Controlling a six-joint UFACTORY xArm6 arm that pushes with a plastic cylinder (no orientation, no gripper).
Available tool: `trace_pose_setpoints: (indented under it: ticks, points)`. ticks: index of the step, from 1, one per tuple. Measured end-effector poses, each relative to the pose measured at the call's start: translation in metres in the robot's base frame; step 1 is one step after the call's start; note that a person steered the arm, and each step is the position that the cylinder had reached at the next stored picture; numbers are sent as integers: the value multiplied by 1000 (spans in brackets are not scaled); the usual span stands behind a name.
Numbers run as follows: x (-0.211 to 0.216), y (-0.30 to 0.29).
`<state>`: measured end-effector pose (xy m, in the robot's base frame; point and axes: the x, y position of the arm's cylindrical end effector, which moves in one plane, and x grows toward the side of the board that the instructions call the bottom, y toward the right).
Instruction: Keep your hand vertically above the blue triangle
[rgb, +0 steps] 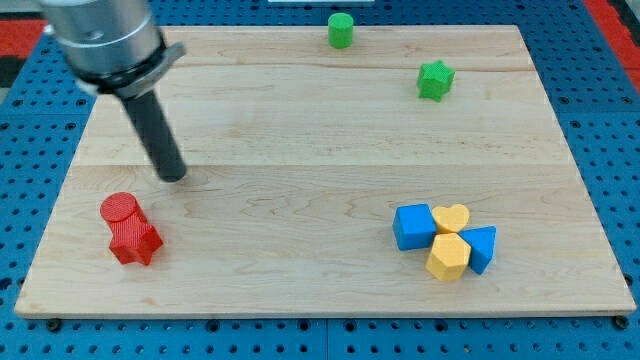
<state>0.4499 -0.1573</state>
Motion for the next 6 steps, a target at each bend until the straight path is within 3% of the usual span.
trace_pose_setpoints:
  ticks: [2,3,6]
  points:
    - [-33,173]
    - [-38,226]
    - [-26,255]
